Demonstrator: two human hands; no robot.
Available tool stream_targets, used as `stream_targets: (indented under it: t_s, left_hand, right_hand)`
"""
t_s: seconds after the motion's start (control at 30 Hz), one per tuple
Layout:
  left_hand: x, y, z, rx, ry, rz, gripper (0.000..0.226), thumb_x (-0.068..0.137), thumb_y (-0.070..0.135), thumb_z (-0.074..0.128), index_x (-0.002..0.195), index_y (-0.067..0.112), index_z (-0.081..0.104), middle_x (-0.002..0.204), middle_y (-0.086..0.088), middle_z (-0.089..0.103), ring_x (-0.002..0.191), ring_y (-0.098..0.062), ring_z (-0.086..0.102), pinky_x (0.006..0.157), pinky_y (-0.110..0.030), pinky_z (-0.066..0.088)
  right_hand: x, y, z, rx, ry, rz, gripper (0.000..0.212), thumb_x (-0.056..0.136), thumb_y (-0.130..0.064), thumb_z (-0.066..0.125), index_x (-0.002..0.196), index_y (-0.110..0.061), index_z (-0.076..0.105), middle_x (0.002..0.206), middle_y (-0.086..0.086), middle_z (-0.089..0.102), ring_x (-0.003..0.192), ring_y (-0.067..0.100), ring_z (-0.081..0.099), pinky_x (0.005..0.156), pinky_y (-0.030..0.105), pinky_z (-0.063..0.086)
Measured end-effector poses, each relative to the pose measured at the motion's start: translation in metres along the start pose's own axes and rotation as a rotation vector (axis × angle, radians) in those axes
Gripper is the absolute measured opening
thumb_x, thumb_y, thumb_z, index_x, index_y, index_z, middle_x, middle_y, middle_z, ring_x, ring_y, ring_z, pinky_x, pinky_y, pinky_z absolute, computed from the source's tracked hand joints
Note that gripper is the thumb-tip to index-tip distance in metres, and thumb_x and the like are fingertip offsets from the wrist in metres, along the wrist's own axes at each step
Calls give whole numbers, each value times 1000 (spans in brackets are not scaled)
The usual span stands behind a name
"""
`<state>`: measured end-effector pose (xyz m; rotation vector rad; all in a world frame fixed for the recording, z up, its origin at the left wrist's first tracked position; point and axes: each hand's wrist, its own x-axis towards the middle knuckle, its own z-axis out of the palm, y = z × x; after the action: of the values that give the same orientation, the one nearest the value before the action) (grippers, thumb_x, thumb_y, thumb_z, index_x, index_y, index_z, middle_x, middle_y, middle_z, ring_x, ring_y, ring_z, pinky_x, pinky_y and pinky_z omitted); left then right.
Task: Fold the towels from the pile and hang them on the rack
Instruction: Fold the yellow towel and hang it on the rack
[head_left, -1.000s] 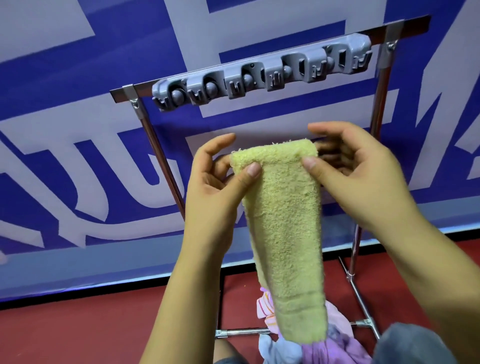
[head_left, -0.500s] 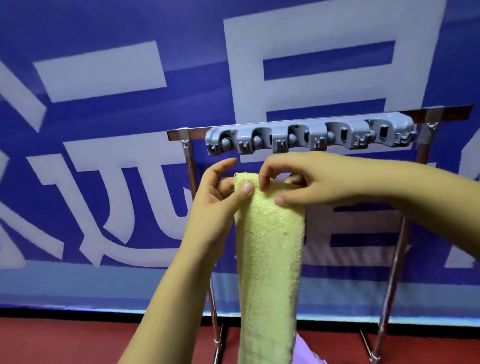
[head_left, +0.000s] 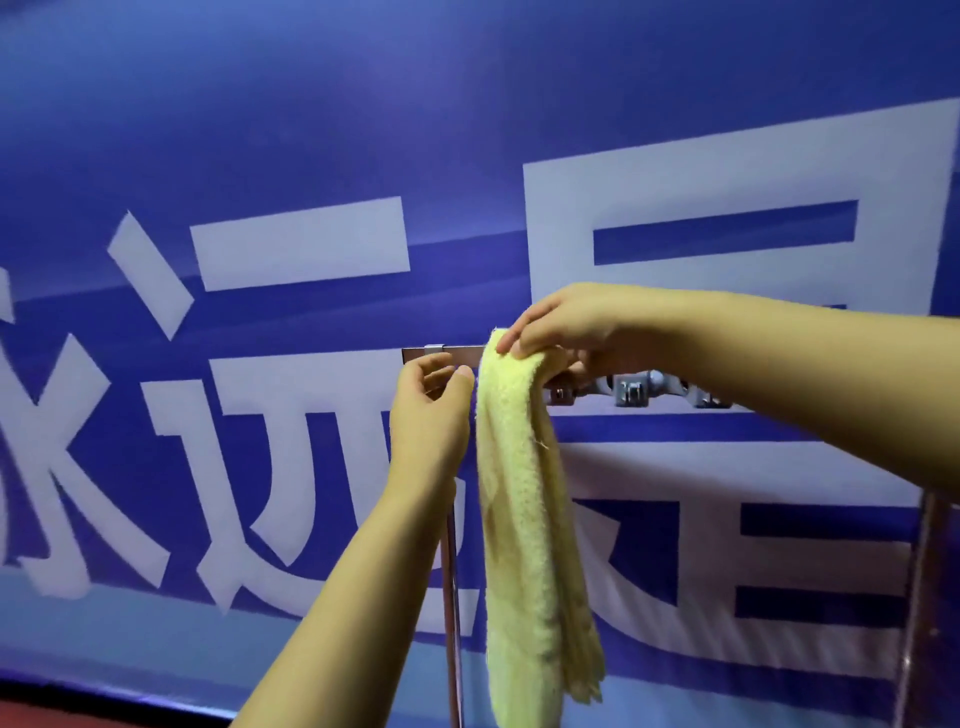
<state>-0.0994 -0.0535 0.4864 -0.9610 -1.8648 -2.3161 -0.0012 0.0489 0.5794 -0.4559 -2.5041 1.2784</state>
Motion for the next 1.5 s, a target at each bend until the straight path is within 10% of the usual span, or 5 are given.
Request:
stream_targets:
  t_s: [0.17, 0.43, 0.67, 0.9, 1.5]
  left_hand:
    - [-9, -6, 8, -12, 12, 40, 29, 100, 40, 34, 93, 20, 54, 82, 7, 61, 78, -14, 57, 64, -29, 45]
    - [-6, -55, 14, 147, 25, 49, 86, 76, 55, 57, 148, 31, 15, 151, 0, 31, 138, -19, 34, 111, -47, 35]
    - [15, -76, 3, 286, 137, 123, 83, 81, 2, 56, 149, 29, 16, 145, -4, 42, 126, -26, 48, 98, -48, 47]
    - [44, -70, -18, 473, 74, 295, 47, 80, -7, 45, 118, 20, 49, 101, 3, 53, 88, -16, 52, 62, -6, 38]
    - [90, -26, -20, 833, -186, 681, 27, 81, 3, 66, 104, 17, 71, 98, -3, 67, 89, -17, 59, 73, -27, 45]
  right_hand:
    - [36, -18, 4, 442, 27, 77, 12, 90, -4, 54, 78, -7, 56, 63, 6, 57, 47, 11, 58, 49, 22, 54]
    - [74, -32, 28, 666, 20, 195, 20, 92, -10, 53, 73, -5, 50, 70, 7, 49, 62, 14, 52, 47, 27, 54]
    - [94, -37, 42, 691, -13, 218, 19, 89, -2, 52, 70, -1, 53, 69, 9, 53, 61, 17, 55, 51, 25, 54]
    - [97, -22, 6, 811, 151, 158, 19, 89, 4, 49, 71, -1, 53, 50, 10, 55, 53, 15, 56, 71, 28, 56]
    - [-19, 103, 29, 1175, 254, 185, 19, 91, 9, 44, 87, -4, 56, 90, 18, 58, 79, 24, 58, 48, 32, 56]
